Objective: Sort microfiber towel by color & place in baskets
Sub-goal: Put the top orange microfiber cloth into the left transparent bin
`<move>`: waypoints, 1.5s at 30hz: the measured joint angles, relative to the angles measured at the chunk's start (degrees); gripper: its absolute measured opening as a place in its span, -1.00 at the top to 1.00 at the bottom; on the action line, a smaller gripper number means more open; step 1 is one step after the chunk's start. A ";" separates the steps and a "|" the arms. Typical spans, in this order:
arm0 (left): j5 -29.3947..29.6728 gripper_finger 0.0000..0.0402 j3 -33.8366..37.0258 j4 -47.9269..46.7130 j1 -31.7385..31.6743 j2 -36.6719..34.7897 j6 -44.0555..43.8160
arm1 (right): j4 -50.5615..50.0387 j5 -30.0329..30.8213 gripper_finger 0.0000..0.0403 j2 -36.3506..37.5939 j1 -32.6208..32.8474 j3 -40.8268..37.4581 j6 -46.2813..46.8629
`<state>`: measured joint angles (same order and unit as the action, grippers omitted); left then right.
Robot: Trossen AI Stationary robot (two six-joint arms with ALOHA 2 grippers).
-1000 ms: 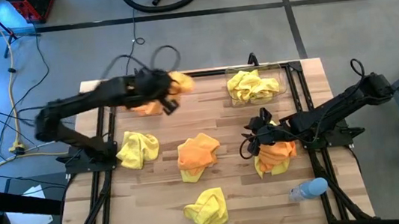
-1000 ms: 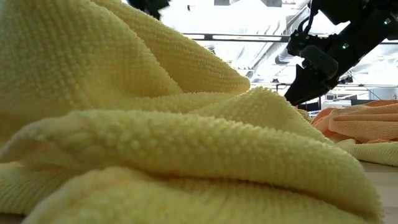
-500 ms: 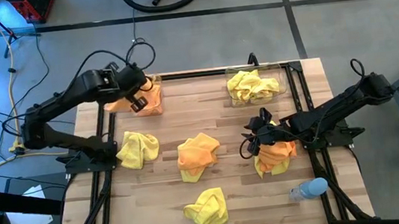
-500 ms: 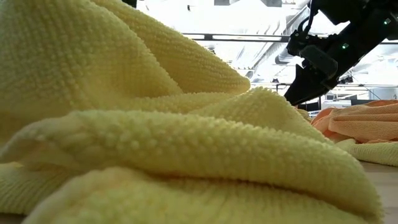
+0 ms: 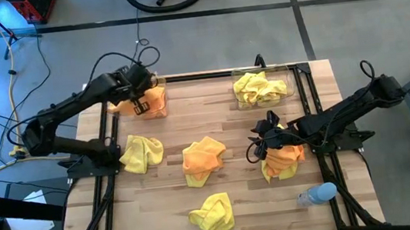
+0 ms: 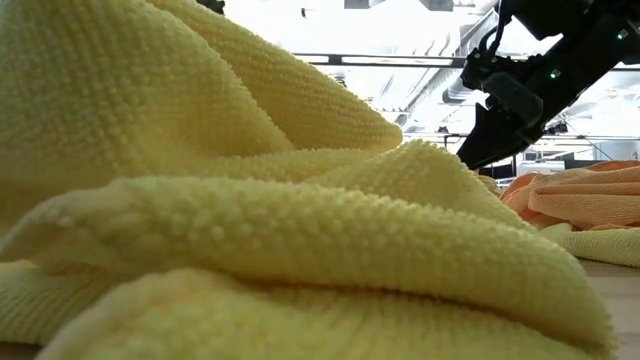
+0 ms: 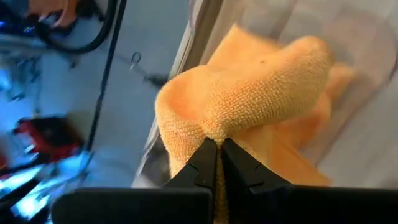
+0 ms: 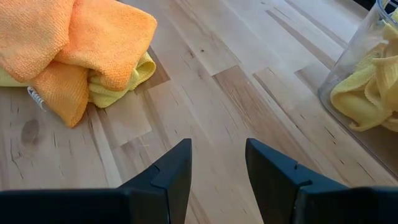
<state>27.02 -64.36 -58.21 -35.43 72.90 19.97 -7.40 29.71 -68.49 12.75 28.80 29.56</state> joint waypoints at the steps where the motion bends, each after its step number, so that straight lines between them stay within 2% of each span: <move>1: -1.90 1.00 1.21 2.98 -1.01 0.00 1.17 | -0.02 -0.01 0.28 0.00 0.00 0.00 -0.02; 4: -4.07 1.00 5.00 11.87 -3.25 0.07 2.49 | -0.02 -0.02 0.28 0.00 0.00 0.00 0.19; 7: -4.94 1.00 7.63 17.31 -5.14 0.04 -1.52 | -0.02 -0.04 0.28 0.00 0.00 0.00 0.39; 17: -8.54 1.00 8.46 11.69 -11.88 2.64 -26.37 | -0.02 0.27 0.28 0.00 0.00 0.00 0.09; 23: -10.55 0.98 8.46 11.99 -13.00 6.27 -31.43 | -0.02 0.29 0.28 0.00 0.00 0.00 0.36; 29: -10.38 0.76 8.46 12.16 -13.01 9.34 -32.91 | -0.02 0.29 0.28 0.00 0.00 0.00 0.39; 38: -10.26 0.36 4.44 8.77 -13.32 7.82 -33.05 | -0.02 0.31 0.28 0.00 -0.02 0.00 0.39; 45: -11.59 0.31 3.60 3.80 -13.17 4.70 -45.56 | -0.02 0.33 0.28 0.00 -0.02 0.00 0.40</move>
<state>15.43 -60.76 -54.41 -48.60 77.60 -25.59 -7.43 30.03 -68.49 12.73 28.80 29.96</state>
